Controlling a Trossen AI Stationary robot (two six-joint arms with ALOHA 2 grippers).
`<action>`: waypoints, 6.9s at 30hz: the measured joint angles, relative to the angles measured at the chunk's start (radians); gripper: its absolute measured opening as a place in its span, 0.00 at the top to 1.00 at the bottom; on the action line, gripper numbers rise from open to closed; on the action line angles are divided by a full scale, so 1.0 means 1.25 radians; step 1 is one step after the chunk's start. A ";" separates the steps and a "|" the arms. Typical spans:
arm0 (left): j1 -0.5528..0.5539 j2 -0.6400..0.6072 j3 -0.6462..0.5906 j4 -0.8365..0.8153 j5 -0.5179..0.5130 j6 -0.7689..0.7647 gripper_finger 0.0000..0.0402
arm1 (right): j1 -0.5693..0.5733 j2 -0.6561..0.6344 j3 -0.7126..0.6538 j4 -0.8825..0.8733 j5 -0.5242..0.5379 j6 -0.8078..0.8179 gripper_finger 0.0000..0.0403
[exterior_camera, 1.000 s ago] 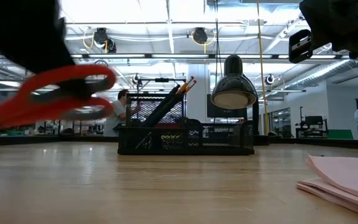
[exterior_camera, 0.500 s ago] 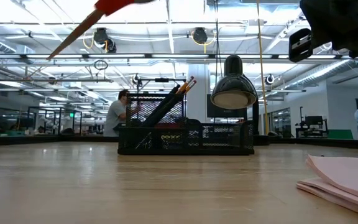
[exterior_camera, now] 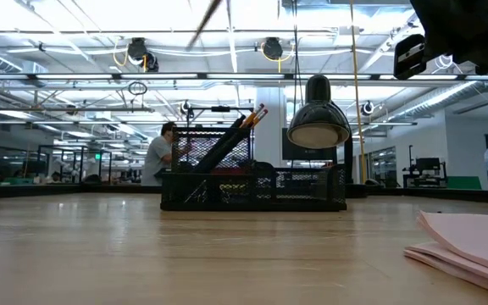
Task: Pick and place office supplies into organizer
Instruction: Put the red scissors into the black desk organizer, then adjust the black desk organizer
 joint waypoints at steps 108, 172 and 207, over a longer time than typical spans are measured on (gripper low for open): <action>0.142 0.066 -0.515 0.699 -0.088 -0.267 0.91 | 0.002 0.000 -0.001 -0.025 0.002 0.021 0.99; 0.011 0.005 -0.573 0.631 -0.022 -0.205 0.69 | 0.002 0.000 0.000 -0.048 0.002 0.021 0.99; -0.186 0.193 -0.554 0.155 -0.231 -0.865 0.99 | 0.002 0.000 0.000 -0.053 0.024 0.021 0.99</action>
